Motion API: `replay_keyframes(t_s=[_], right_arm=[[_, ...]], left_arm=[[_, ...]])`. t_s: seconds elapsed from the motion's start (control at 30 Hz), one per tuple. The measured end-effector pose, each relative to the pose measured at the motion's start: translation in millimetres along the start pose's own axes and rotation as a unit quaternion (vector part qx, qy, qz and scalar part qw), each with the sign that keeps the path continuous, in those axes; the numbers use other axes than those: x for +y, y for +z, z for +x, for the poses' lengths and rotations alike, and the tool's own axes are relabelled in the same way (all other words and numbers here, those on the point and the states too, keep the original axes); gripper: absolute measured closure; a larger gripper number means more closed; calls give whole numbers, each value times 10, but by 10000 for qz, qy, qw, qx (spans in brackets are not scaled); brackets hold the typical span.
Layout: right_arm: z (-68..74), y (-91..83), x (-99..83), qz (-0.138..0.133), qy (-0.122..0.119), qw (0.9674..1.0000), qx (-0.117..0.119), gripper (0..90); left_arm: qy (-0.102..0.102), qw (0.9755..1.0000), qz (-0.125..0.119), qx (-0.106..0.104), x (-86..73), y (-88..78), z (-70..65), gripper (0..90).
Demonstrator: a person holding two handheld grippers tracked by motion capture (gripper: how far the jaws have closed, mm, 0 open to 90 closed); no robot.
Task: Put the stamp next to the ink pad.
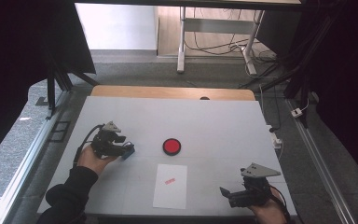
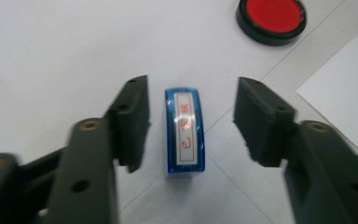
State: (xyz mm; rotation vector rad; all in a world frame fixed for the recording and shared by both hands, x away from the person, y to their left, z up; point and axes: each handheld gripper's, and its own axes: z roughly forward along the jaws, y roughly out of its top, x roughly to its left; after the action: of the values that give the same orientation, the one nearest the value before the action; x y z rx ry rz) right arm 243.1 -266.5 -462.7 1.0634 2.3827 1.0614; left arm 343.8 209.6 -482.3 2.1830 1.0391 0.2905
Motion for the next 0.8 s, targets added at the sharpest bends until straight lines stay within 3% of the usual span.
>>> replay_keyframes(t_s=[0.27,0.5,0.8], right_arm=[[-35,-12,-27,66,136,9999,-45,0],[-48,-34,-35,143,214,9996,-96,0],[-61,-62,-52,97,262,9996,-90,0]], left_arm=[[49,9994,-344,-6,32,-121,-34,238],[26,9983,-535,-235,77,-238,-102,111],[80,9976,-611,-305,33,-345,-249,57]])
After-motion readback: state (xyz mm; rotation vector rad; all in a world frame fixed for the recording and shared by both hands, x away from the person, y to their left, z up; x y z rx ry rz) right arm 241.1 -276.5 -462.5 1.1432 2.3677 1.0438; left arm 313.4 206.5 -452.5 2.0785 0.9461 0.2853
